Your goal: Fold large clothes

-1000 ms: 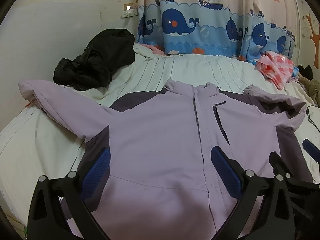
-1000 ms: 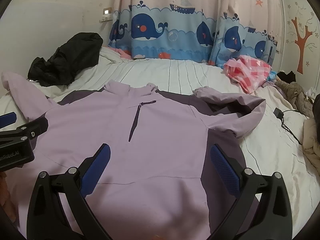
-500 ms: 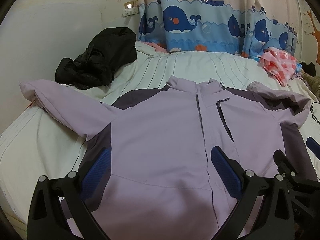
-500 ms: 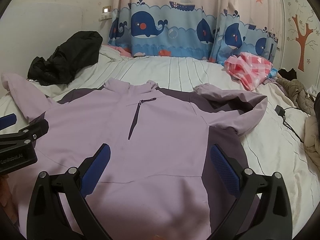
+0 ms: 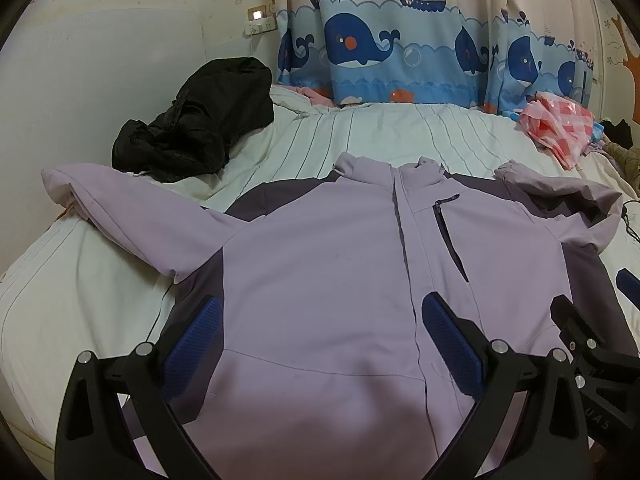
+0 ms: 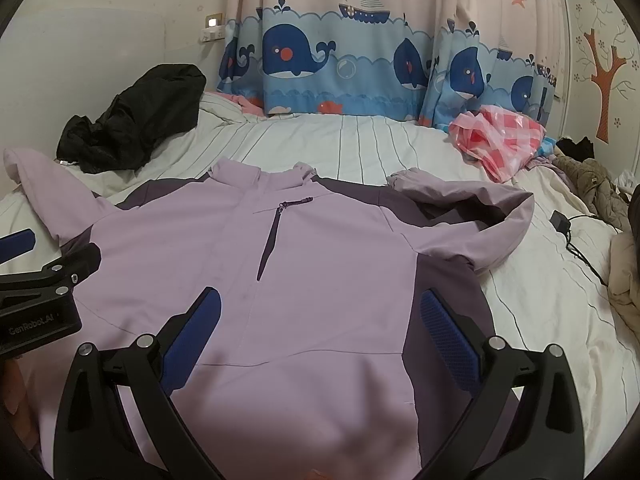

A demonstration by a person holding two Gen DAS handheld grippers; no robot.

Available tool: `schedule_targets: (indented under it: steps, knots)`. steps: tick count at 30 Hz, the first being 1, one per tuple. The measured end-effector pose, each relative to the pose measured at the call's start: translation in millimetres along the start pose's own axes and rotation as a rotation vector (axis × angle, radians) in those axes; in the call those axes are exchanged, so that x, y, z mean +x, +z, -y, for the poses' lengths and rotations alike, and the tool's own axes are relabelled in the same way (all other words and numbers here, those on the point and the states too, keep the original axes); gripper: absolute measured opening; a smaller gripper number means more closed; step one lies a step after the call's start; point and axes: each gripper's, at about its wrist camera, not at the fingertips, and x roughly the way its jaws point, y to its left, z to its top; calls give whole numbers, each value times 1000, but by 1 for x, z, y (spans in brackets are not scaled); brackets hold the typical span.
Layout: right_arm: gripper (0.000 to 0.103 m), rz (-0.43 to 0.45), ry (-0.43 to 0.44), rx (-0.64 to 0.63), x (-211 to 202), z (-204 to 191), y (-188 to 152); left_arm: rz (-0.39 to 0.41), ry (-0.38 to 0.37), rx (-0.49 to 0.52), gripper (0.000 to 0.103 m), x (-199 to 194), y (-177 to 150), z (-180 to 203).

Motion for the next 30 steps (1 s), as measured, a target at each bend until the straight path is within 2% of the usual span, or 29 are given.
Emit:
schedule_targets:
  steps: [30]
  knots:
    - [96,0,1,1,-1,0,0,3,5,5,97,-1,-1,3]
